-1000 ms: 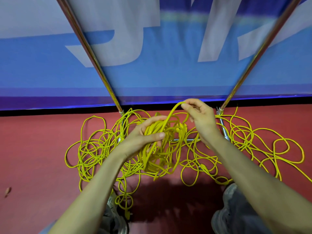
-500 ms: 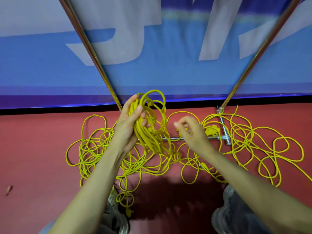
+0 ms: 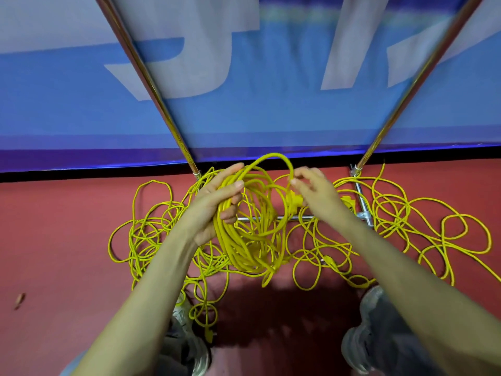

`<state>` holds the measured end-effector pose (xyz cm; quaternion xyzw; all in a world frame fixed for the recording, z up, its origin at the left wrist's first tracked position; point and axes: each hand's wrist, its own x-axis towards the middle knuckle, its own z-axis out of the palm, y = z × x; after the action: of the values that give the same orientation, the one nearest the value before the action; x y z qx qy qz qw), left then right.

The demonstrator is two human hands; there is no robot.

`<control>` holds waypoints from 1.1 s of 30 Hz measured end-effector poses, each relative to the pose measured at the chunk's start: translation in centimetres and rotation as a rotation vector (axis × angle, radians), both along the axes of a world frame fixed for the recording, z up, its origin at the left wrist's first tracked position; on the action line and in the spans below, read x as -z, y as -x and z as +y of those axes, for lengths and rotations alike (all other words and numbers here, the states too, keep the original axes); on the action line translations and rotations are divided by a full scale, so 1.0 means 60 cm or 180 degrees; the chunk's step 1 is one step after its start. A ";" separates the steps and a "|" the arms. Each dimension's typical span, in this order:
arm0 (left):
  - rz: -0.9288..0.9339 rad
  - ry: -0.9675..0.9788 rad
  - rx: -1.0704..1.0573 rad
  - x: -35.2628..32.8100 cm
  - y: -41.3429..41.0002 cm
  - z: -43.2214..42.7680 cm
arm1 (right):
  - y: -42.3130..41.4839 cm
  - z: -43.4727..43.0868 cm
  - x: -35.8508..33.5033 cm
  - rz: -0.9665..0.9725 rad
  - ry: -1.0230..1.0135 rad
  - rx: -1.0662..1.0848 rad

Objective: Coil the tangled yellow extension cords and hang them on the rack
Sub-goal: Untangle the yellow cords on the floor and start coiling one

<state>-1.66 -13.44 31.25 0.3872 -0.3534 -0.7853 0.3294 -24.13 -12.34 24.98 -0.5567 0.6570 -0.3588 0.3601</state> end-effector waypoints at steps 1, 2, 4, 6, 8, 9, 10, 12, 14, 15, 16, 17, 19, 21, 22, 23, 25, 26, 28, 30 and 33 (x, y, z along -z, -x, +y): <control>-0.0045 -0.0011 0.0060 0.002 0.003 0.001 | 0.008 -0.002 -0.012 0.0004 0.0183 -0.0012; -0.0074 -0.0017 0.0135 0.003 0.007 0.003 | 0.013 -0.005 -0.024 -0.0066 0.0296 -0.0105; -0.0114 -0.0049 0.0301 0.008 0.013 0.009 | 0.015 -0.004 -0.039 -0.0201 0.0407 -0.0332; -0.0087 -0.0138 0.0453 0.014 0.013 0.011 | 0.014 -0.001 -0.040 0.0144 0.0629 -0.0492; -0.0058 -0.0168 0.0558 0.018 0.007 0.009 | 0.016 -0.001 -0.035 0.0517 0.0749 -0.0556; -0.0027 -0.0149 0.0593 0.019 0.004 0.008 | 0.018 -0.002 -0.035 0.0543 0.0756 -0.0578; 0.0016 -0.0132 0.0624 0.018 0.001 0.008 | 0.022 -0.002 -0.036 0.0538 0.0775 -0.0623; 0.0084 -0.0118 0.0698 0.016 0.000 0.010 | 0.031 -0.002 -0.036 0.0645 0.0861 -0.0792; 0.0067 -0.0106 0.0655 0.013 0.004 0.012 | 0.033 0.001 -0.033 0.0896 0.0907 -0.0999; 0.0024 -0.0110 0.0601 0.013 0.005 0.012 | 0.030 0.003 -0.032 0.1035 0.0934 -0.1088; -0.0019 -0.0105 0.0563 0.013 0.006 0.012 | 0.024 0.006 -0.031 0.1191 0.0988 -0.1178; -0.0056 -0.0089 0.0537 0.014 0.007 0.012 | 0.017 0.008 -0.028 0.1320 0.1078 -0.1285; -0.0126 -0.0065 0.0527 0.014 0.011 0.014 | 0.001 0.012 -0.024 0.1496 0.1283 -0.1400; -0.0135 -0.0052 0.0470 0.015 0.017 0.017 | -0.013 0.012 -0.016 0.1490 0.1252 -0.1191; -0.0104 -0.0032 0.0395 0.015 0.021 0.017 | -0.021 0.012 -0.012 0.1393 0.1106 -0.1006; -0.0075 -0.0010 0.0298 0.015 0.023 0.017 | -0.032 0.015 -0.005 0.1240 0.0997 -0.0843; -0.0011 0.0077 0.0119 0.018 0.027 0.016 | -0.048 0.023 0.010 0.0928 0.0810 -0.0490; 0.0038 0.0126 0.0010 0.018 0.028 0.017 | -0.054 0.029 0.012 0.0764 0.0797 -0.0241; 0.0200 0.0161 -0.0318 0.018 0.029 0.016 | -0.060 0.045 0.014 0.0310 0.0877 0.0231; 0.0424 0.0159 -0.0707 0.017 0.031 0.011 | -0.062 0.065 0.024 -0.0070 0.0735 -0.0057; 0.0765 0.0126 -0.1122 0.009 0.028 0.002 | -0.075 0.098 0.052 0.0024 0.0250 -0.0820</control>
<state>-3.32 -13.32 30.73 0.3401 -0.2537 -0.7490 0.5089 -19.66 -6.47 21.86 -0.6514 0.5669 -0.3330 0.3787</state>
